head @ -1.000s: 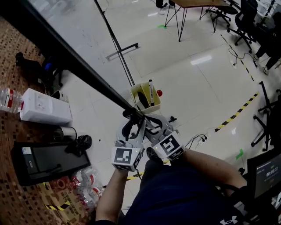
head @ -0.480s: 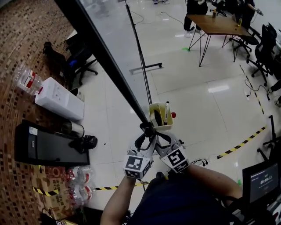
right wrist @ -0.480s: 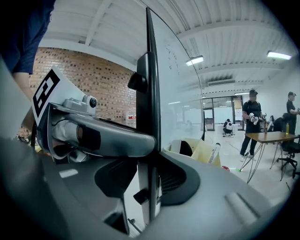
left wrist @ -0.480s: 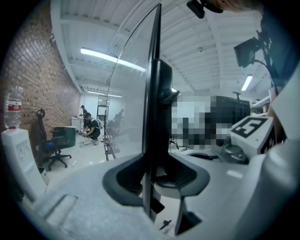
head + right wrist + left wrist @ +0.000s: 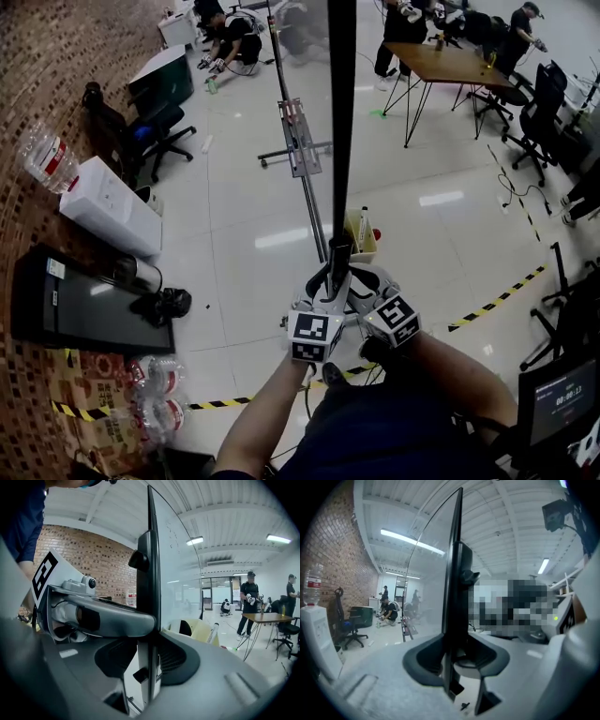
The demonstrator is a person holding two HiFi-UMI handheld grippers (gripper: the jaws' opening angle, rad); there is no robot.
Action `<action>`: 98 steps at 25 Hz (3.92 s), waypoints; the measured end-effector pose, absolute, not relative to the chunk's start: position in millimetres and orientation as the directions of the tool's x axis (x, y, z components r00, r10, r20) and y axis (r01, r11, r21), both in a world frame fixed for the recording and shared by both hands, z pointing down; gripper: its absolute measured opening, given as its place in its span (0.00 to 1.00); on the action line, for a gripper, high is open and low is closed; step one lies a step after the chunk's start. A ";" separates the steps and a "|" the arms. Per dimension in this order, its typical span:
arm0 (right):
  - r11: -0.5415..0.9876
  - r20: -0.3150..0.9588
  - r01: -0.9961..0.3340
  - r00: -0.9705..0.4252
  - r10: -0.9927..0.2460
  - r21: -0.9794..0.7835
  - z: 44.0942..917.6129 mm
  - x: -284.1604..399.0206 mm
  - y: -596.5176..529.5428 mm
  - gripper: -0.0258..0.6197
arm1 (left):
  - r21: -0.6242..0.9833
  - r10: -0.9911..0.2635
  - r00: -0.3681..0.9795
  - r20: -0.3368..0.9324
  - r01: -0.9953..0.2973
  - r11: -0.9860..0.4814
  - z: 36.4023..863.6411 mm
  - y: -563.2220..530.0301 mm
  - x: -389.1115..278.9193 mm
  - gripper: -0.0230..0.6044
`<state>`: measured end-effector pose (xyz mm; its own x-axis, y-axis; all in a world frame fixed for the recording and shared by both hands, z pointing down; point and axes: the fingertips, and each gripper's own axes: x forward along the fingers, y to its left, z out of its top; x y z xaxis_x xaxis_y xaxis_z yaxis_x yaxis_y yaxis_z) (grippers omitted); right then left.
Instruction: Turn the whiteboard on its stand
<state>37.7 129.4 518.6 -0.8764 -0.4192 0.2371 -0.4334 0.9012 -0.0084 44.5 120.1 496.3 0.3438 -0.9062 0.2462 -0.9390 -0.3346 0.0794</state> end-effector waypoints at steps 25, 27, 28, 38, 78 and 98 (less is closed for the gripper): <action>0.938 0.204 -0.339 -0.925 -0.320 -0.068 524.3 75.5 219.9 0.23 | 0.073 -0.938 0.235 0.256 -0.972 -0.223 494.2 208.3 80.6 0.30; 0.941 0.206 -0.328 -0.929 -0.307 -0.077 524.8 79.6 226.2 0.23 | 0.078 -0.938 0.224 0.265 -0.974 -0.211 494.3 214.5 86.0 0.30; 0.942 0.208 -0.324 -0.930 -0.302 -0.082 525.6 82.0 229.4 0.23 | 0.077 -0.939 0.218 0.267 -0.976 -0.205 495.6 217.7 87.5 0.30; 0.924 0.242 -0.368 -0.911 -0.335 -0.106 529.8 104.6 252.8 0.24 | 0.091 -0.928 0.280 0.245 -0.960 -0.266 499.9 243.8 113.6 0.30; 0.854 0.325 -0.516 -0.820 -0.471 -0.066 530.0 154.9 325.8 0.25 | 0.145 -0.891 0.378 0.252 -0.925 -0.351 501.2 320.9 157.7 0.29; 0.720 0.289 -0.629 -0.776 -0.560 -0.294 529.9 314.9 406.1 0.15 | 0.100 -0.870 0.301 0.390 -0.953 -0.285 514.7 426.6 233.1 0.27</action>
<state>314.9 406.1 529.9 -0.7764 -0.5602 0.2888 -0.6288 0.7198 -0.2940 233.1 426.6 514.7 0.3010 -0.8701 0.3903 -0.9533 -0.2849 0.0999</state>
